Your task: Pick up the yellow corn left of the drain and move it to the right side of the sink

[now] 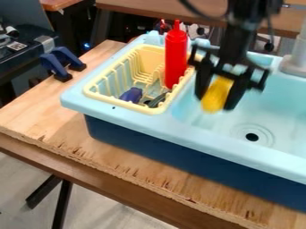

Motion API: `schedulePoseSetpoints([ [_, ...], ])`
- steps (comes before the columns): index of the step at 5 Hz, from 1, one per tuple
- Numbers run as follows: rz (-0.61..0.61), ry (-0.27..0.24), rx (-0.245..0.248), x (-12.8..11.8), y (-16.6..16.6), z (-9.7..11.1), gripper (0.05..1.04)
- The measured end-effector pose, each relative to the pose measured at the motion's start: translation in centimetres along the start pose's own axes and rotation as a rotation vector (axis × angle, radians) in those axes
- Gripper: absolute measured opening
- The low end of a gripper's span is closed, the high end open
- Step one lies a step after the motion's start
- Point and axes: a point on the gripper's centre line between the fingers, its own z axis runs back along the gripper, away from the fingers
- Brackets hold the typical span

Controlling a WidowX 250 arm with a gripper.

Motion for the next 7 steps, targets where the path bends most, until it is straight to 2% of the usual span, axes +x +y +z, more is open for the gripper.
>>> schedulePoseSetpoints([
  [1,-0.034,-0.175,-0.148,0.0,-1.5,5.0,0.666],
  [2,-0.034,-0.241,-0.246,0.2,-4.3,7.1,0.666],
  [3,-0.008,-0.192,-0.258,2.1,-8.4,3.5,0.666],
  [4,-0.1,-0.12,-0.287,3.4,-11.5,0.1,0.666],
  [5,-0.125,-0.065,-0.285,3.4,-11.6,-0.7,0.666],
  [6,-0.107,-0.058,-0.285,3.4,-11.4,0.0,0.666],
  [7,-0.095,-0.026,-0.292,3.3,-11.8,-0.4,0.666],
])
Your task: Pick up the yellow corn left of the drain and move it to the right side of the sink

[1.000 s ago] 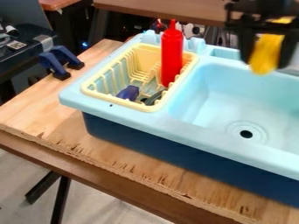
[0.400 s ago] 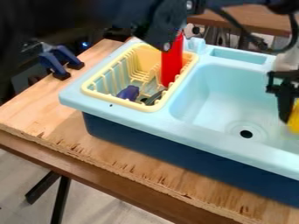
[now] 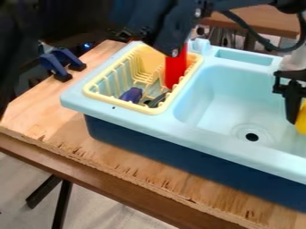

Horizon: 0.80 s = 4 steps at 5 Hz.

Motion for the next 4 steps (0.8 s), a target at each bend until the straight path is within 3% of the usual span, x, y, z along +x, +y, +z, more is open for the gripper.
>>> schedulePoseSetpoints([
  [1,0.026,0.002,-0.008,0.0,-0.15,0.08,0.666],
  [3,0.053,0.08,-0.06,-0.15,-0.23,0.28,0.709],
  [4,0.056,0.093,-0.108,-0.12,-0.5,0.39,0.982],
])
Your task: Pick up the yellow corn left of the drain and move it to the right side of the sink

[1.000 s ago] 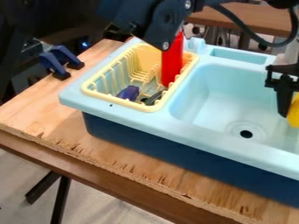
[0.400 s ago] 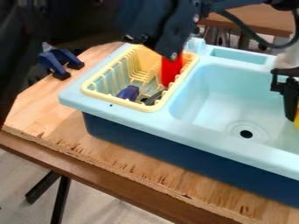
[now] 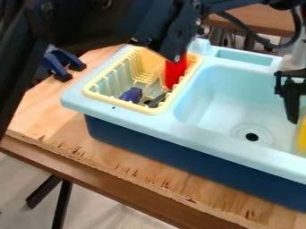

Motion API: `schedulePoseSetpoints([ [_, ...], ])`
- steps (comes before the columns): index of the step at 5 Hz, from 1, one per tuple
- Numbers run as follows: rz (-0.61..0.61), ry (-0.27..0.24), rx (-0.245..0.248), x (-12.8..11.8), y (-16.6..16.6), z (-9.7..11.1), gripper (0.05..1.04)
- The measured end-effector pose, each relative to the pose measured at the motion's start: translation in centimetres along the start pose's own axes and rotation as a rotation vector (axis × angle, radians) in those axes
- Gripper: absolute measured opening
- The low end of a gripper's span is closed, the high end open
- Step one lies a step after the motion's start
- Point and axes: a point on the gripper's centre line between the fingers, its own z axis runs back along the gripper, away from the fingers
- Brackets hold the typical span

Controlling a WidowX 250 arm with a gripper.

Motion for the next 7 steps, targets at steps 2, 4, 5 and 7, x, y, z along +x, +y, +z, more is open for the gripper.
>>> schedulePoseSetpoints([
  [2,-0.012,-0.013,-0.037,0.4,-0.2,0.0,1.004],
  [4,-0.075,0.056,0.336,-4.1,3.1,3.3,1.003],
  [5,-0.035,0.004,0.387,-8.8,6.3,7.2,1.003],
  [7,-0.011,-0.112,0.281,-9.7,10.0,9.1,1.003],
])
